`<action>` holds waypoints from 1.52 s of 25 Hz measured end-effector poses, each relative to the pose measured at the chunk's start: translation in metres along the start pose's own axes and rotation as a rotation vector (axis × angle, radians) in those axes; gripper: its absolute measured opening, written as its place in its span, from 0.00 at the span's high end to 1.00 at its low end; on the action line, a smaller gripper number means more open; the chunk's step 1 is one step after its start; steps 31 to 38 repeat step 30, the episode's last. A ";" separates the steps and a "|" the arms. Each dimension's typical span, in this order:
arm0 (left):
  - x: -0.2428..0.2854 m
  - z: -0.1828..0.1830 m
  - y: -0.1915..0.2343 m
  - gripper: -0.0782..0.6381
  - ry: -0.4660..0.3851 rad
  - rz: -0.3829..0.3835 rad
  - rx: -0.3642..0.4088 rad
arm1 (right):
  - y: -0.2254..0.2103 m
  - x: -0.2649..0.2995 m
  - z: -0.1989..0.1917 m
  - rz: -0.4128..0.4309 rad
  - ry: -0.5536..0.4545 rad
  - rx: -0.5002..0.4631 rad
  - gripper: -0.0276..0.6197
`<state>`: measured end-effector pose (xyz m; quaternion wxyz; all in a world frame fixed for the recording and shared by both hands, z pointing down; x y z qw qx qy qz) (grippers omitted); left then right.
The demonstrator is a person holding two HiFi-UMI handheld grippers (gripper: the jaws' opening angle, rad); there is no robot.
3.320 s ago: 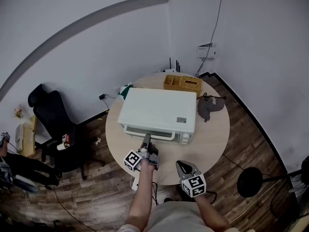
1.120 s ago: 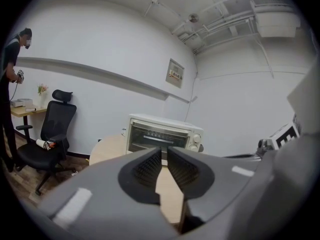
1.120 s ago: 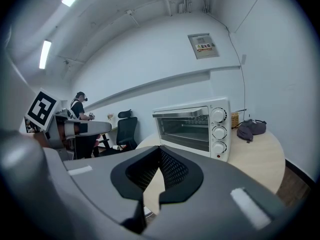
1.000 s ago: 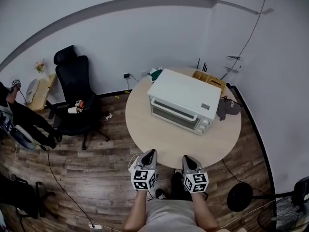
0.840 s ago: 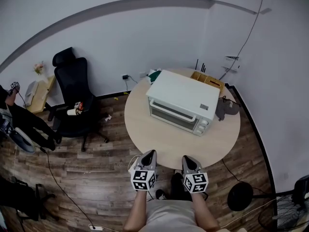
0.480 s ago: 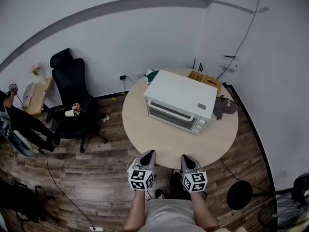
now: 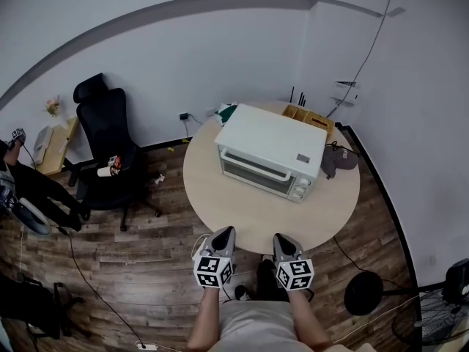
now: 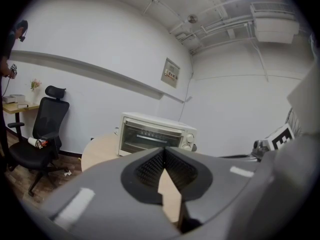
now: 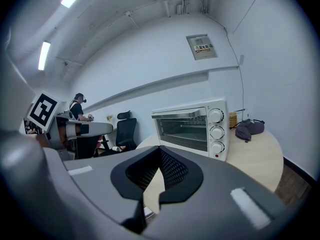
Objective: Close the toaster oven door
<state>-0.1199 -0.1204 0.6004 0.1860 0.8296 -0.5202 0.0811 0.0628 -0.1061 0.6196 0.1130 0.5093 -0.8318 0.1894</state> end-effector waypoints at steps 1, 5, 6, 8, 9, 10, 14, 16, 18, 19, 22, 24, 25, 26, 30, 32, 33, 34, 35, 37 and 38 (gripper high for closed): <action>0.001 0.000 -0.001 0.81 -0.001 -0.001 -0.001 | 0.000 0.000 0.000 0.002 0.000 -0.001 0.96; 0.001 0.001 -0.001 0.81 0.001 -0.001 -0.003 | 0.001 0.000 0.000 0.005 0.008 -0.017 0.96; 0.001 0.001 -0.001 0.81 0.002 -0.001 -0.003 | 0.001 -0.001 0.000 0.003 0.010 -0.022 0.96; 0.001 0.001 -0.001 0.81 0.004 -0.001 0.000 | 0.001 -0.001 0.000 0.000 0.010 -0.024 0.96; 0.001 0.001 -0.002 0.81 0.005 -0.001 0.001 | 0.001 -0.001 0.000 -0.001 0.010 -0.024 0.96; 0.001 0.001 -0.001 0.81 0.006 0.000 0.001 | 0.001 -0.002 0.000 -0.002 0.010 -0.025 0.96; 0.000 0.001 -0.002 0.81 0.011 0.004 0.004 | 0.002 -0.002 0.000 0.000 0.010 -0.027 0.96; 0.000 0.001 -0.003 0.81 0.009 0.003 0.004 | 0.002 -0.003 0.000 0.001 0.010 -0.029 0.96; -0.001 0.002 -0.004 0.81 0.008 0.002 0.004 | 0.002 -0.003 0.000 0.000 0.009 -0.030 0.96; -0.001 0.002 -0.004 0.81 0.008 0.001 0.005 | 0.002 -0.003 0.000 -0.001 0.008 -0.030 0.96; 0.001 0.002 -0.004 0.81 0.011 0.000 0.004 | 0.001 -0.002 0.000 -0.007 0.013 -0.030 0.96; 0.001 0.001 -0.003 0.81 0.014 0.000 0.005 | 0.000 -0.001 -0.001 -0.009 0.016 -0.029 0.96; 0.001 0.000 -0.003 0.81 0.017 0.000 0.006 | 0.000 -0.001 -0.001 -0.010 0.016 -0.030 0.96; 0.002 0.000 -0.003 0.81 0.019 0.000 0.008 | 0.000 -0.001 -0.001 -0.010 0.016 -0.031 0.96; 0.000 0.001 -0.001 0.81 0.019 -0.001 0.013 | 0.003 0.000 -0.001 -0.009 0.016 -0.035 0.96; 0.000 0.001 -0.001 0.81 0.019 -0.001 0.013 | 0.003 0.000 -0.001 -0.009 0.016 -0.035 0.96; 0.000 0.001 -0.001 0.81 0.019 -0.001 0.013 | 0.003 0.000 -0.001 -0.009 0.016 -0.035 0.96; 0.000 0.001 -0.001 0.81 0.019 -0.001 0.013 | 0.003 0.000 -0.001 -0.009 0.016 -0.035 0.96; 0.000 0.001 -0.001 0.81 0.019 -0.001 0.013 | 0.003 0.000 -0.001 -0.009 0.016 -0.035 0.96; 0.000 0.001 -0.001 0.81 0.019 -0.001 0.013 | 0.003 0.000 -0.001 -0.009 0.016 -0.035 0.96; 0.000 0.001 -0.001 0.81 0.019 -0.001 0.013 | 0.003 0.000 -0.001 -0.009 0.016 -0.035 0.96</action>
Point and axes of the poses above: the fingertips, and each gripper's own axes: x forward along the fingers, y to its left, z out of its top, the point moved 3 cm from there along -x, backward along the fingers, and after that the axes turned 7 degrees about y, right-handed, at the moved point
